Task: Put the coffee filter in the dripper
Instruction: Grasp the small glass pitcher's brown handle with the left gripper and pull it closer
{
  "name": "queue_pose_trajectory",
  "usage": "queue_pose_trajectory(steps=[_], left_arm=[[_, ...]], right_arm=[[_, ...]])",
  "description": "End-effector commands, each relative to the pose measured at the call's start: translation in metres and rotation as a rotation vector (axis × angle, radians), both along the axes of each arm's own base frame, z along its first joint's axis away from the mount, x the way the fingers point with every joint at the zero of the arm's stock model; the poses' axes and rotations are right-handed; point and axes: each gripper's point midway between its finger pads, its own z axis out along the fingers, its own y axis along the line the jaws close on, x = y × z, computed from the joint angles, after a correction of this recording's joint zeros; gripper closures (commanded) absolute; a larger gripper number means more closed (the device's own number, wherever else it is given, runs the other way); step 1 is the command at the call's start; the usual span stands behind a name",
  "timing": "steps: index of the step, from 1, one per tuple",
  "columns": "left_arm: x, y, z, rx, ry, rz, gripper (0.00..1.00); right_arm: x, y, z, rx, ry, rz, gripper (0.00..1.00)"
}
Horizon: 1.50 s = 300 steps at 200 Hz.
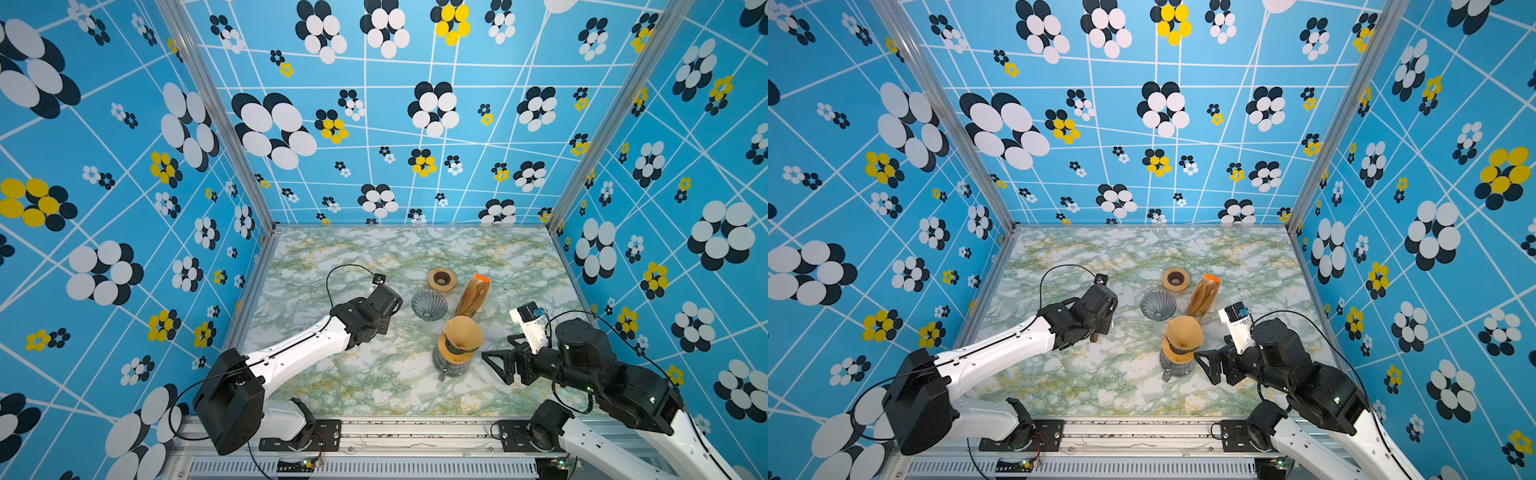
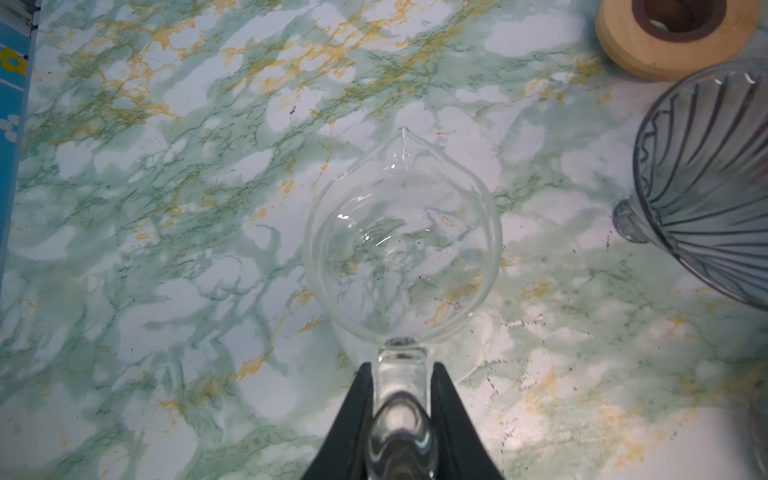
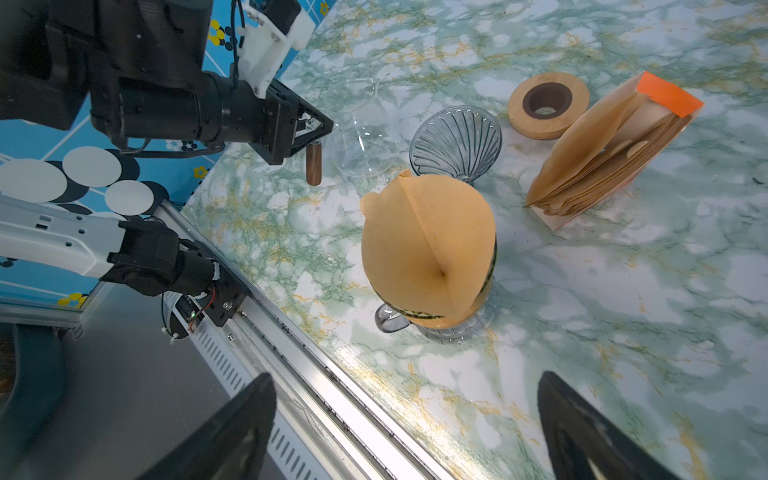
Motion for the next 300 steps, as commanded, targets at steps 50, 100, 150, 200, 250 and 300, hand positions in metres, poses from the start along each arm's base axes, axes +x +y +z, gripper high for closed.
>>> queue_pose_trajectory(steps=[50, 100, 150, 200, 250, 300], left_arm=[[-0.061, 0.015, -0.007, -0.011, 0.01, 0.075, 0.78], [-0.084, 0.01, -0.015, -0.009, 0.001, 0.081, 0.78], [-0.097, -0.001, -0.017, -0.024, 0.002, 0.063, 0.77], [-0.105, -0.014, -0.015, -0.035, 0.008, 0.041, 0.78], [-0.115, -0.024, -0.019, -0.047, 0.02, 0.011, 0.77], [-0.125, -0.031, -0.02, -0.046, 0.047, -0.039, 0.78]], right_arm=[[0.0, -0.001, 0.004, -0.014, -0.011, 0.005, 0.01], [0.002, -0.002, 0.002, -0.019, -0.01, 0.0, 0.01], [0.003, -0.002, 0.001, -0.023, -0.006, -0.005, 0.01], [0.003, -0.002, 0.0, -0.024, -0.005, -0.009, 0.01], [0.004, -0.002, -0.001, -0.026, -0.004, -0.012, 0.01], [0.006, -0.002, -0.002, -0.031, -0.003, -0.015, 0.01]])
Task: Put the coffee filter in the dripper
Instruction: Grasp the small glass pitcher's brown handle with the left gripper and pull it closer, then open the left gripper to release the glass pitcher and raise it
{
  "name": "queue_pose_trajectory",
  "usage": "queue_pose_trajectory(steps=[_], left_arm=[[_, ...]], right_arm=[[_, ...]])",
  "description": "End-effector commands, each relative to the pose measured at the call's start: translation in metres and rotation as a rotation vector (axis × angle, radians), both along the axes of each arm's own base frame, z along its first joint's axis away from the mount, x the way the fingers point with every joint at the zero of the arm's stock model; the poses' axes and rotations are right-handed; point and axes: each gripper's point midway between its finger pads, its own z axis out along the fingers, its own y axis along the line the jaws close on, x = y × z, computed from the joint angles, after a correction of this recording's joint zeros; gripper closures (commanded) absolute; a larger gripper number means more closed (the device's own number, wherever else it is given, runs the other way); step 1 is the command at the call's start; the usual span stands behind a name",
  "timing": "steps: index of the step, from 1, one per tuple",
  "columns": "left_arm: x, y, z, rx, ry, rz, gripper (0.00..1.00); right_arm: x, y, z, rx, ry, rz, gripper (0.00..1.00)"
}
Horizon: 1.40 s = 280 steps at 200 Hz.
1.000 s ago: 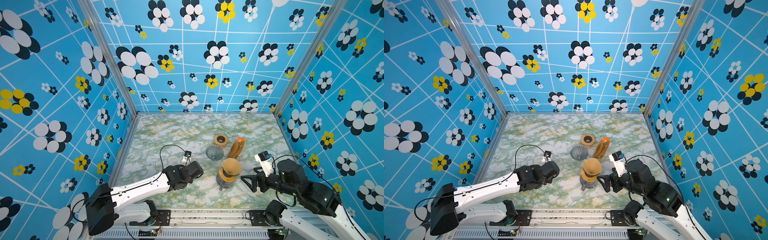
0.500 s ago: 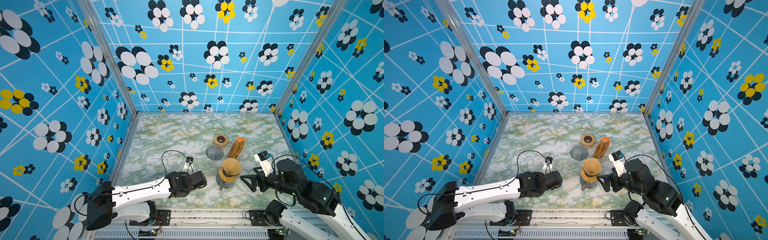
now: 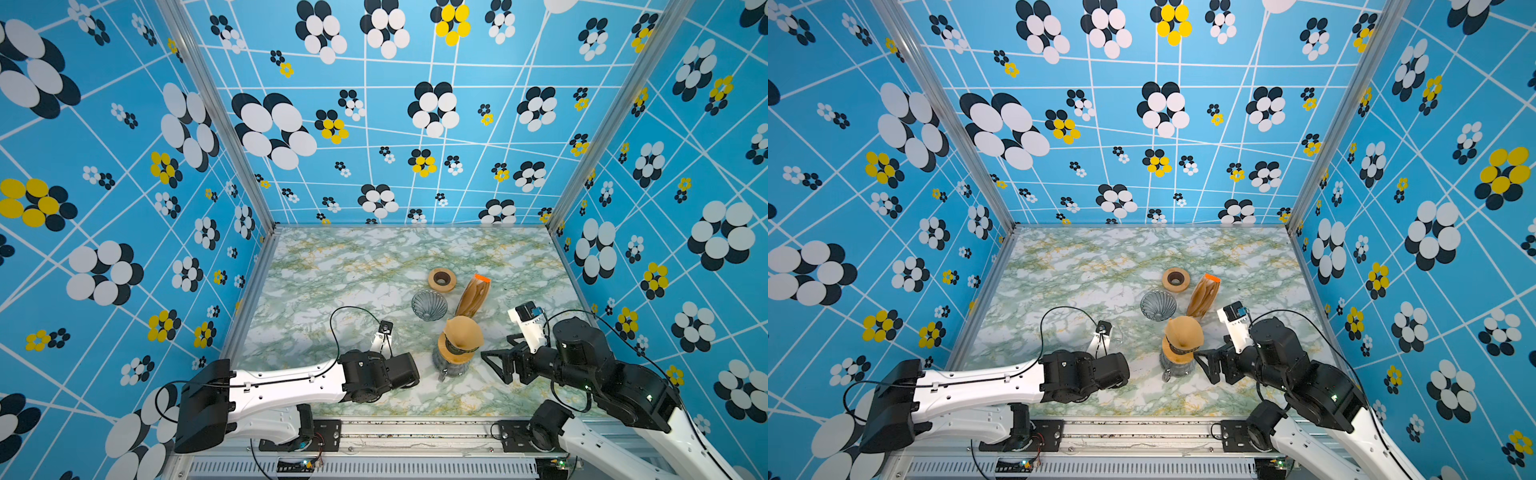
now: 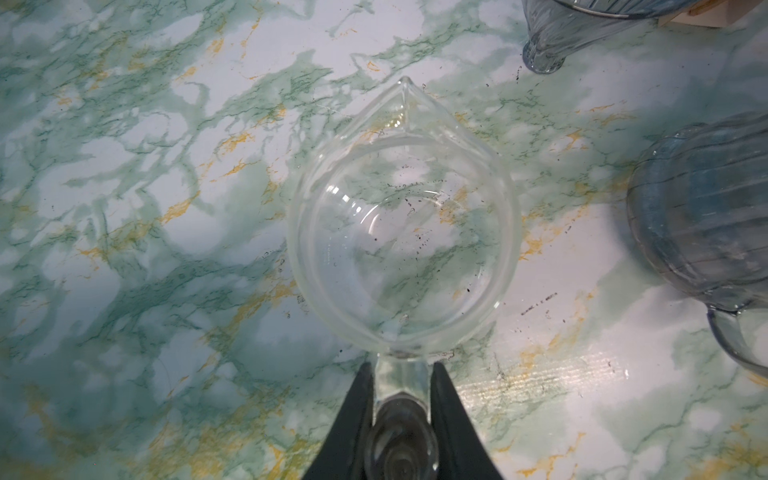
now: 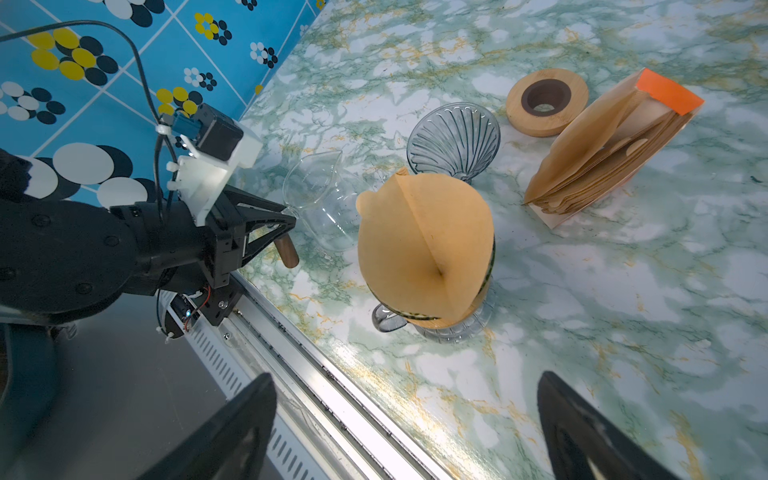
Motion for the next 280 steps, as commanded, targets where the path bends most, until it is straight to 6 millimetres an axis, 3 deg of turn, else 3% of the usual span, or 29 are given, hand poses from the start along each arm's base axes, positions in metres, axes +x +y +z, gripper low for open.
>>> queue_pose_trajectory(steps=[1, 35, 75, 102, 133, 152, 210, 247, 280], left_arm=[[-0.003, -0.004, 0.005, 0.001, 0.004, -0.009, 0.78], [-0.006, -0.008, 0.008, -0.01, 0.008, -0.041, 0.75], [-0.009, -0.009, 0.014, -0.034, 0.012, -0.073, 0.58], [-0.01, -0.007, 0.034, -0.08, -0.005, -0.1, 0.47], [-0.003, -0.006, 0.072, -0.167, -0.008, -0.137, 0.39], [0.011, -0.007, 0.095, -0.258, 0.015, -0.154, 0.38], [0.085, -0.012, 0.151, -0.502, 0.008, -0.168, 0.36], [0.135, -0.03, 0.151, -0.605, 0.08, -0.154, 0.32], [0.186, -0.046, 0.133, -0.668, 0.141, -0.074, 0.31]], right_arm=[[0.004, -0.002, 0.0, -0.019, -0.009, -0.014, 0.01], [0.005, -0.003, 0.0, -0.021, -0.012, -0.018, 0.01], [0.007, -0.005, 0.001, -0.024, -0.018, -0.036, 0.02], [0.008, -0.009, 0.003, -0.023, -0.032, -0.058, 0.02], [0.014, -0.013, 0.01, -0.013, -0.056, -0.105, 0.03], [0.023, -0.01, 0.012, -0.021, -0.041, -0.132, 0.03], [0.065, 0.019, 0.037, -0.03, 0.002, -0.106, 0.03], [0.106, 0.028, 0.05, 0.023, 0.068, -0.086, 0.04], [0.15, 0.031, 0.049, 0.071, 0.171, -0.053, 0.2]])
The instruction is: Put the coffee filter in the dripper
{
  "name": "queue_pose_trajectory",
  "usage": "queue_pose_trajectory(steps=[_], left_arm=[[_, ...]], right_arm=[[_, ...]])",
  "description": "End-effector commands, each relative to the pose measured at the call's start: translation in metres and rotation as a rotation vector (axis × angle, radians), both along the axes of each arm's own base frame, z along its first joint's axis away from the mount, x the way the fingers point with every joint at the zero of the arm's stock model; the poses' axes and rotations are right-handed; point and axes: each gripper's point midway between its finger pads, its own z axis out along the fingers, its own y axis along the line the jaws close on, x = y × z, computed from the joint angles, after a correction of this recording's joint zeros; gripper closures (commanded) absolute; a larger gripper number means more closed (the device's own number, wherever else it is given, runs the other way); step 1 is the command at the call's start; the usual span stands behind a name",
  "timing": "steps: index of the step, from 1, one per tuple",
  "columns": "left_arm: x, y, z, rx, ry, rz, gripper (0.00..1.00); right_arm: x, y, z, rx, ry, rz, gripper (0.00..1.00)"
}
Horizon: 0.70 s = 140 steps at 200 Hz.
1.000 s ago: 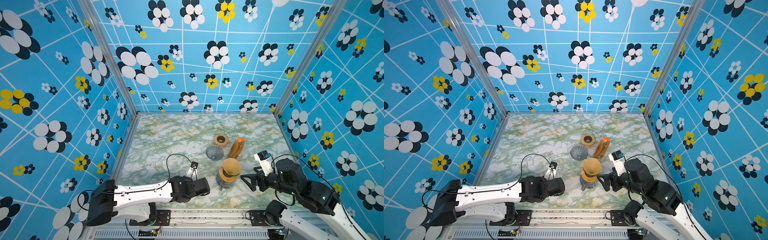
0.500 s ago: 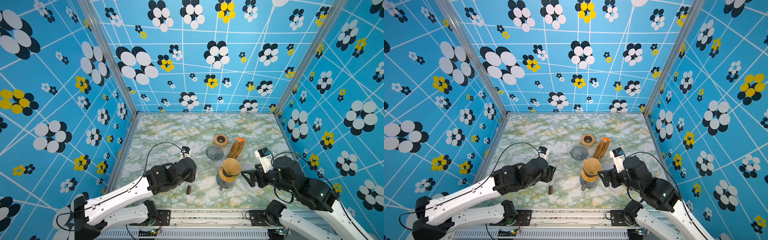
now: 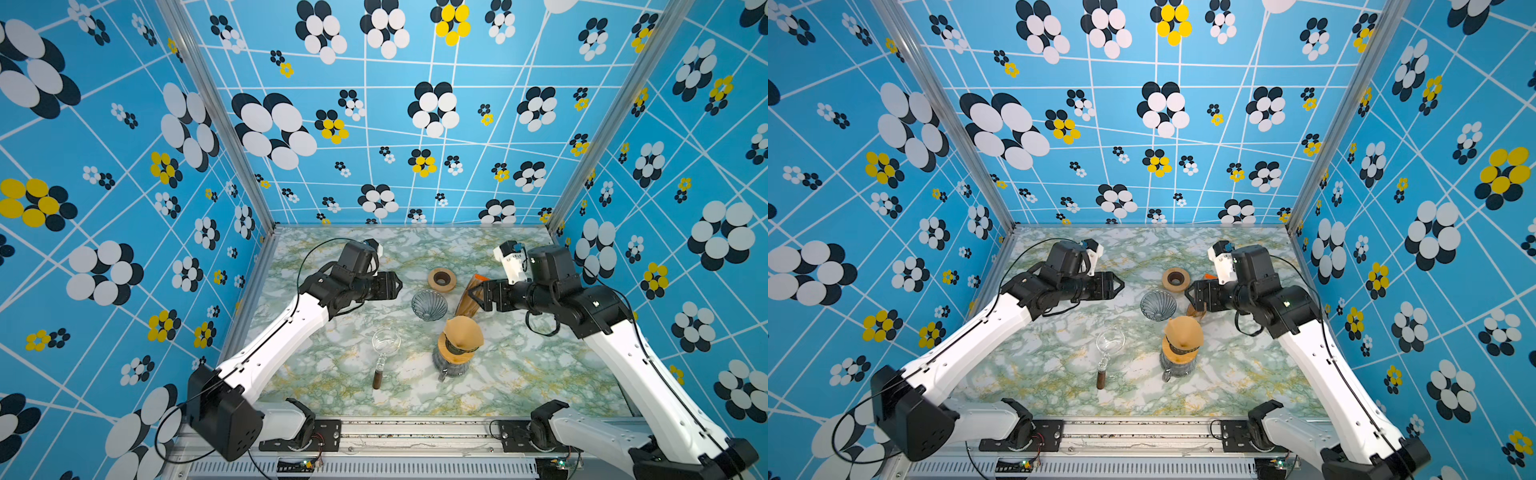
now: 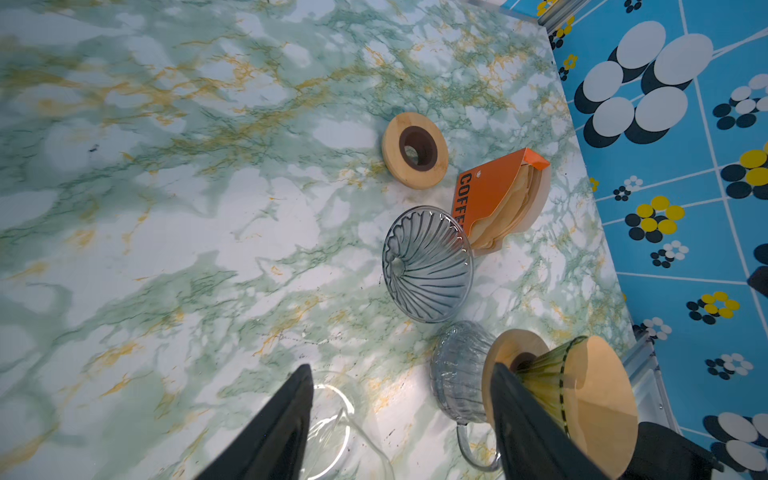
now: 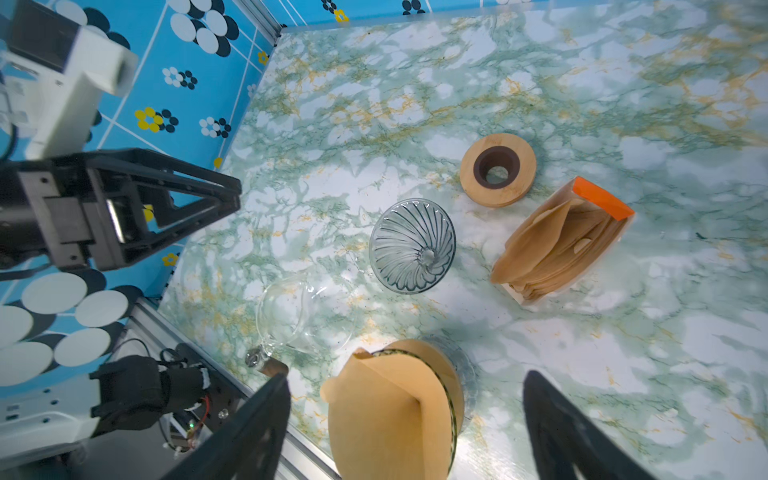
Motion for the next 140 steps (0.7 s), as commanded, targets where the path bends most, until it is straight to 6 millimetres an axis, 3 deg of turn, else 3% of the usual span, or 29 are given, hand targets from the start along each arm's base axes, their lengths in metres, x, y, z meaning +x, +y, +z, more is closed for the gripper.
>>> queue_pose_trajectory(steps=[1, 30, 58, 63, 72, 103, 140], left_arm=[[0.029, -0.02, 0.003, -0.102, 0.025, -0.014, 0.31], [0.069, -0.035, -0.025, -0.129, 0.096, 0.029, 0.31], [0.099, -0.057, -0.056, -0.171, 0.169, 0.025, 0.31], [0.104, -0.059, -0.062, -0.175, 0.179, 0.031, 0.31], [0.113, -0.063, -0.075, -0.185, 0.201, 0.044, 0.31], [0.135, -0.074, -0.114, -0.202, 0.266, 0.082, 0.32], [0.147, -0.086, -0.143, -0.21, 0.305, 0.102, 0.32]], right_arm=[[0.019, 0.013, 0.005, 0.07, 0.048, 0.098, 0.21], [0.065, 0.011, -0.012, 0.05, 0.129, 0.077, 0.37], [0.104, 0.011, -0.049, 0.014, 0.198, 0.042, 0.44], [0.114, 0.011, -0.043, 0.005, 0.177, 0.036, 0.46], [0.126, 0.011, -0.054, -0.009, 0.197, 0.025, 0.48], [0.153, 0.013, -0.085, -0.043, 0.267, 0.017, 0.52], [0.177, 0.006, -0.128, -0.118, 0.351, -0.037, 0.58]])
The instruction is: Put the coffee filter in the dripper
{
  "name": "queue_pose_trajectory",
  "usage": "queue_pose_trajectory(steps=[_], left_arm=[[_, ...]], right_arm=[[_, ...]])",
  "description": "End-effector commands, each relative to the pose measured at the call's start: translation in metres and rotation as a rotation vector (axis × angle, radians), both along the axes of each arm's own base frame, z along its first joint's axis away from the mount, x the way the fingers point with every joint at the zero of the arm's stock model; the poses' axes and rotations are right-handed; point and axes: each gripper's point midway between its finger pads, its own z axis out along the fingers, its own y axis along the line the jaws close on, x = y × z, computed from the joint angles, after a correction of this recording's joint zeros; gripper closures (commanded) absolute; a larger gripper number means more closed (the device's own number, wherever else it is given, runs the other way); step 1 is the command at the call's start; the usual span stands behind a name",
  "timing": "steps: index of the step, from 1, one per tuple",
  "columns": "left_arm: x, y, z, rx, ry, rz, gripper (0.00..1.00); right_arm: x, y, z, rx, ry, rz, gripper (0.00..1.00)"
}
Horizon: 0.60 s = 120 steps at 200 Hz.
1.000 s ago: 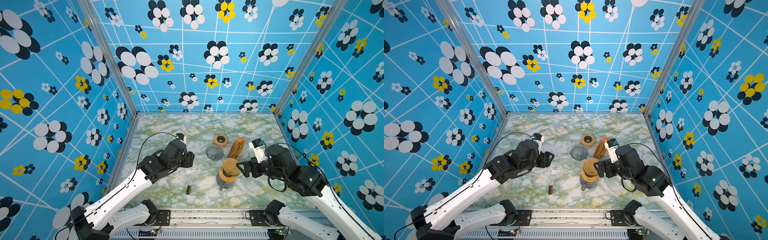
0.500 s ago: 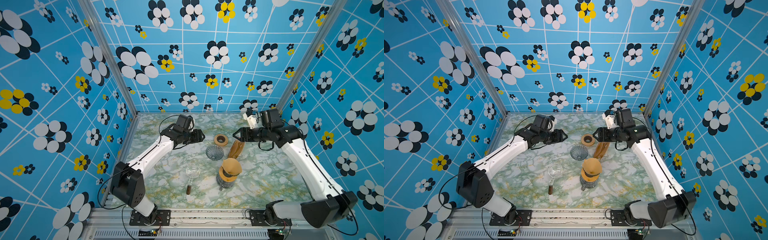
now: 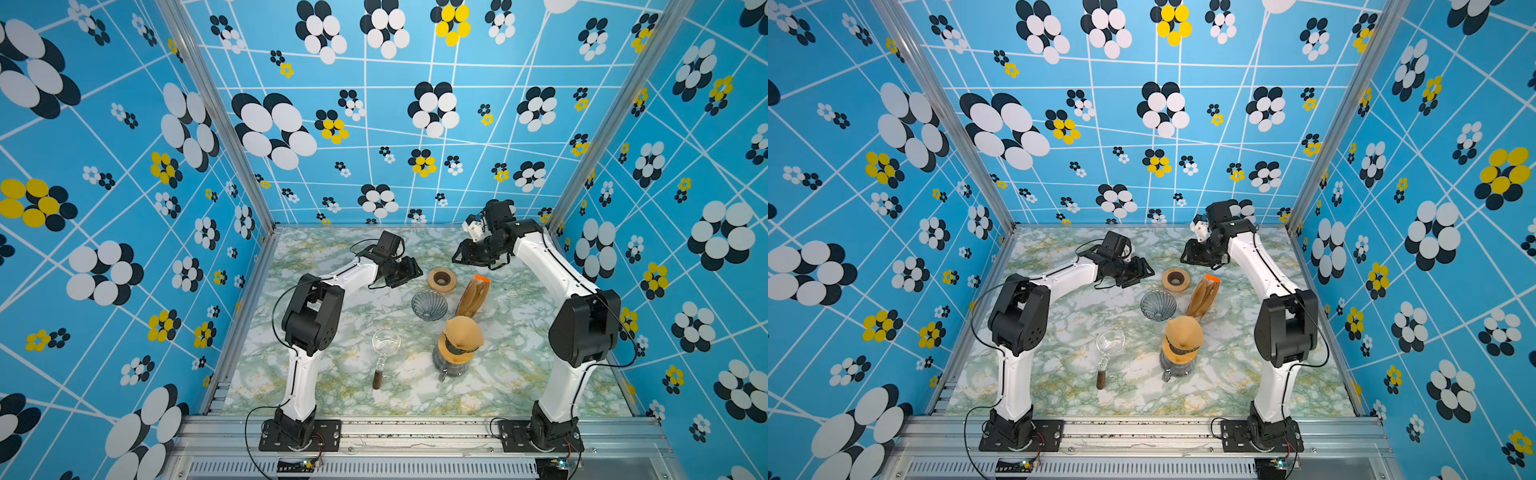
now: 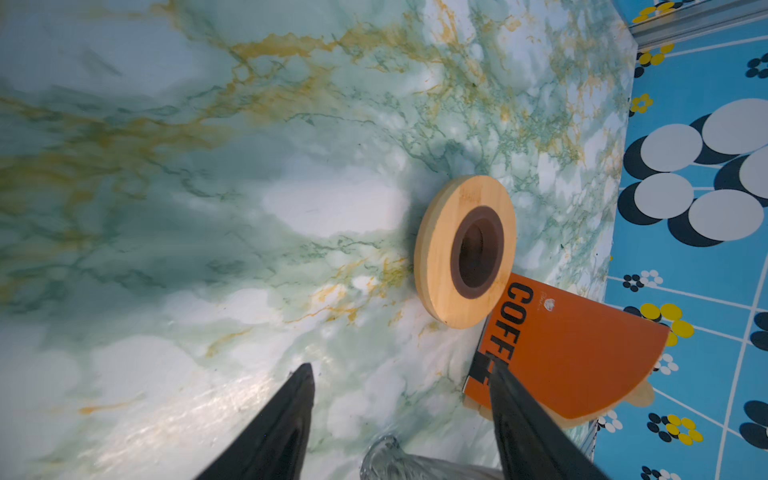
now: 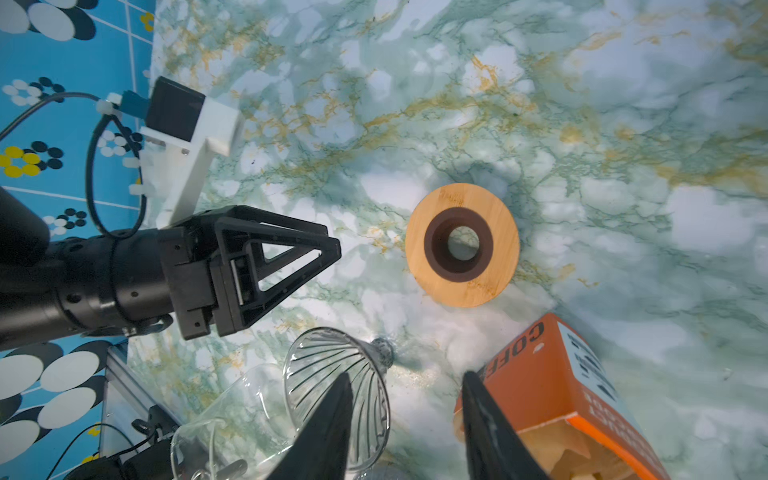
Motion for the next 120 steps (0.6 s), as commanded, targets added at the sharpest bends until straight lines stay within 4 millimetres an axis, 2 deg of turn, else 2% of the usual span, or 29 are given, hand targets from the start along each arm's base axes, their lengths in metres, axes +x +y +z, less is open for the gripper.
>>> queue_pose_trajectory(steps=[1, 48, 57, 59, 65, 120], left_arm=[[0.017, -0.013, 0.008, -0.057, -0.022, 0.018, 0.32], [0.024, -0.03, -0.011, -0.088, 0.008, 0.02, 0.32], [0.025, -0.033, -0.014, -0.095, 0.013, 0.019, 0.32], [0.025, -0.034, -0.014, -0.097, 0.014, 0.018, 0.32], [0.025, -0.037, -0.017, -0.1, 0.019, 0.017, 0.32], [0.025, -0.046, -0.035, -0.11, 0.047, 0.015, 0.31]], right_arm=[[0.008, -0.011, -0.019, -0.066, 0.054, -0.027, 0.58], [0.027, -0.015, -0.056, -0.124, 0.138, -0.075, 0.65], [0.029, -0.015, -0.056, -0.131, 0.142, -0.079, 0.66], [0.03, -0.015, -0.066, -0.138, 0.163, -0.079, 0.66], [0.032, -0.015, -0.072, -0.145, 0.176, -0.082, 0.67], [0.039, -0.013, -0.098, -0.188, 0.225, -0.09, 0.73]])
